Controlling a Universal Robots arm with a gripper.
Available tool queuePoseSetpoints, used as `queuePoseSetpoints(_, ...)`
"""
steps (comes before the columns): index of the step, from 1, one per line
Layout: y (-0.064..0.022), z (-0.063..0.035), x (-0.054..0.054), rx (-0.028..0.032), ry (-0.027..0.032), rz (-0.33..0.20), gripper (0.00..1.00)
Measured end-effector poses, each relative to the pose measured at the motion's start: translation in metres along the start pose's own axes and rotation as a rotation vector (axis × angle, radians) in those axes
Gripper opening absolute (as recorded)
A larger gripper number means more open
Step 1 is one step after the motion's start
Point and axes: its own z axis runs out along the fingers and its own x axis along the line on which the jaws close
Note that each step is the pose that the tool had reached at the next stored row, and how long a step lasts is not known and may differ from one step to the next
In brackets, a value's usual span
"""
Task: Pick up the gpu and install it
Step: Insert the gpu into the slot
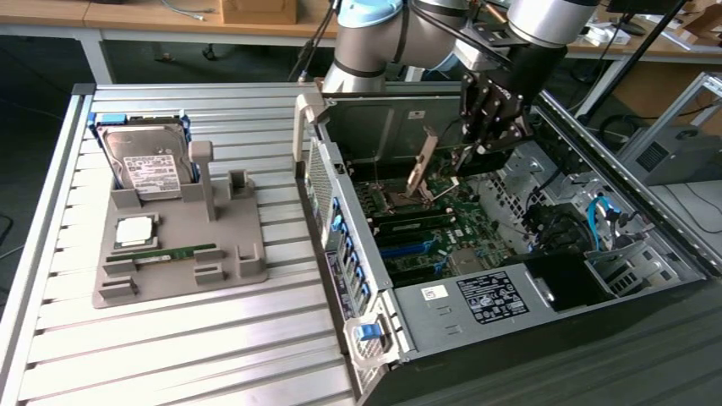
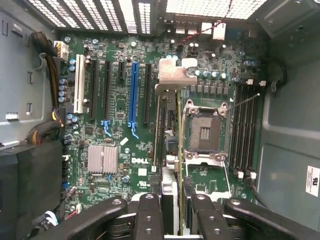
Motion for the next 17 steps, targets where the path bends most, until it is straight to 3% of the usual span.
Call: queuePoseSetpoints(17, 0.0000, 0.0001, 0.0000, -0.0031, 0.0013, -0.115, 0.27)
